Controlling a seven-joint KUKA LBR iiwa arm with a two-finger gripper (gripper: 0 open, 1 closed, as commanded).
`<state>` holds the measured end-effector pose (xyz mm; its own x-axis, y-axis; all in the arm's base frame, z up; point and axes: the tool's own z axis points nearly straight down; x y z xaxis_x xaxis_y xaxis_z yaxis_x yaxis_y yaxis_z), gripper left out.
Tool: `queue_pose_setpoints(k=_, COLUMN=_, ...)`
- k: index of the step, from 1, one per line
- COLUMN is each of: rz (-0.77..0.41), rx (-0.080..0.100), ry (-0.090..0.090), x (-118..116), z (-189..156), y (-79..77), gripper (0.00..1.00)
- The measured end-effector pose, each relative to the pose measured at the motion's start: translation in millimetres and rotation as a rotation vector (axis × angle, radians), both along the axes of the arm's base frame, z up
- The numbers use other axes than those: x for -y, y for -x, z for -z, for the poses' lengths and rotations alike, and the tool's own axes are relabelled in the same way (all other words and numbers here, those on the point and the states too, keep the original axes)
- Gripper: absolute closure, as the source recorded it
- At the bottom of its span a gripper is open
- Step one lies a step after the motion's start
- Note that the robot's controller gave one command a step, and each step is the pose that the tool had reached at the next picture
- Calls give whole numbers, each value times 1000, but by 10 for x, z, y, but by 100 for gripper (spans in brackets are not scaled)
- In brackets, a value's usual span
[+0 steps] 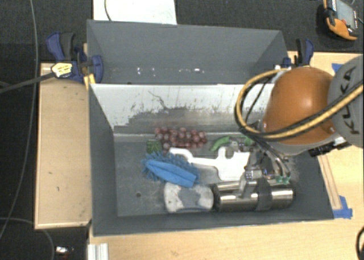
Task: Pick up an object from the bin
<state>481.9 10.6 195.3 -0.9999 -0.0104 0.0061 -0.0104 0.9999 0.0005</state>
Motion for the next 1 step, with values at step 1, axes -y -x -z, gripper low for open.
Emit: queue_pose_setpoints(k=1, rz=1, rx=8, ry=0, x=0, z=-38, y=-18, gripper=0)
